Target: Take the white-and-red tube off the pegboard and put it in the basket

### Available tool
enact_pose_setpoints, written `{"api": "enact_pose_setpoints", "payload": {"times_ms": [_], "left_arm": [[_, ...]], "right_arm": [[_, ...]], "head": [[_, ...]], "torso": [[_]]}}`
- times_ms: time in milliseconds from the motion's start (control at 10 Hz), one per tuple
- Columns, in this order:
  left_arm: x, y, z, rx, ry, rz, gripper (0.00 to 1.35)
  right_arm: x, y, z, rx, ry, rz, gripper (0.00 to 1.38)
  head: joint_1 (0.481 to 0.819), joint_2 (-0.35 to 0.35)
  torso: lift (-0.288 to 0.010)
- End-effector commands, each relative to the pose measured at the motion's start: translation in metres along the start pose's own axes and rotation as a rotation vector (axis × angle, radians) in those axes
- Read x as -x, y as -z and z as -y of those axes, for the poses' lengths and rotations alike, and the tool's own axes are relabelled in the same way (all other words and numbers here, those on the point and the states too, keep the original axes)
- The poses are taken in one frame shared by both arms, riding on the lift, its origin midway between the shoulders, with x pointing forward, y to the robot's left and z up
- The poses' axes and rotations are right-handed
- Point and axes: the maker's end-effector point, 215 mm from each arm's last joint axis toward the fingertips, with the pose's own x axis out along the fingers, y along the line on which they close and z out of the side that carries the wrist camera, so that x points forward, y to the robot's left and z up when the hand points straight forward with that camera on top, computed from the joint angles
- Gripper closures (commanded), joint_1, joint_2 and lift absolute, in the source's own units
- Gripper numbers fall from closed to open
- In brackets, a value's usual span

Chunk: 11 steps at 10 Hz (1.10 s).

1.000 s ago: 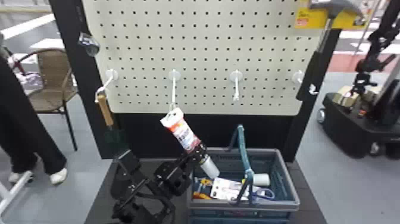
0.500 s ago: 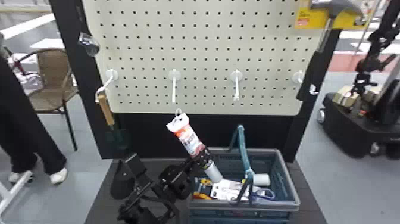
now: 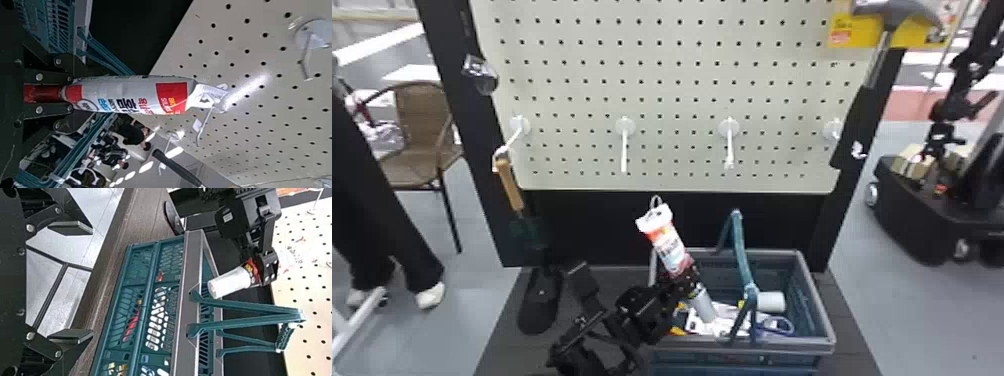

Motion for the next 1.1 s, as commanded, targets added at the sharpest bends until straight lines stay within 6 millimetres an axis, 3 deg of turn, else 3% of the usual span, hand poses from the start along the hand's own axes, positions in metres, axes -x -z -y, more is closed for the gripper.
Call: {"api": "enact_pose_setpoints", "payload": {"times_ms": [0,300,400,500,1000], "left_arm": [[-0.005,0.014,-0.001,0.0,0.014,-0.045,1.05],[-0.019,0.026,0.007,-0.069,0.072,-0.13,1.03],[-0.019,0.025,0.007,-0.079,0.072,-0.129,0.88],[-0.019,0.024,0.006,-0.086,0.071,-0.128,0.63],[-0.017,0.022,0.004,-0.094,0.066,-0.118,0.54]], "right_arm": [[-0.004,0.0,0.0,0.003,-0.01,0.0,0.35],[-0.006,0.002,-0.001,0.004,-0.023,-0.003,0.35],[-0.008,0.002,-0.002,0.004,-0.028,-0.004,0.35],[-0.007,0.004,-0.002,0.003,-0.029,-0.006,0.35],[-0.007,0.004,-0.002,0.005,-0.033,-0.006,0.35]], "head": [[0.549,0.0],[0.549,0.0],[0.549,0.0],[0.549,0.0],[0.549,0.0]], "torso": [[-0.1],[-0.1],[-0.1],[-0.1],[-0.1]]}}
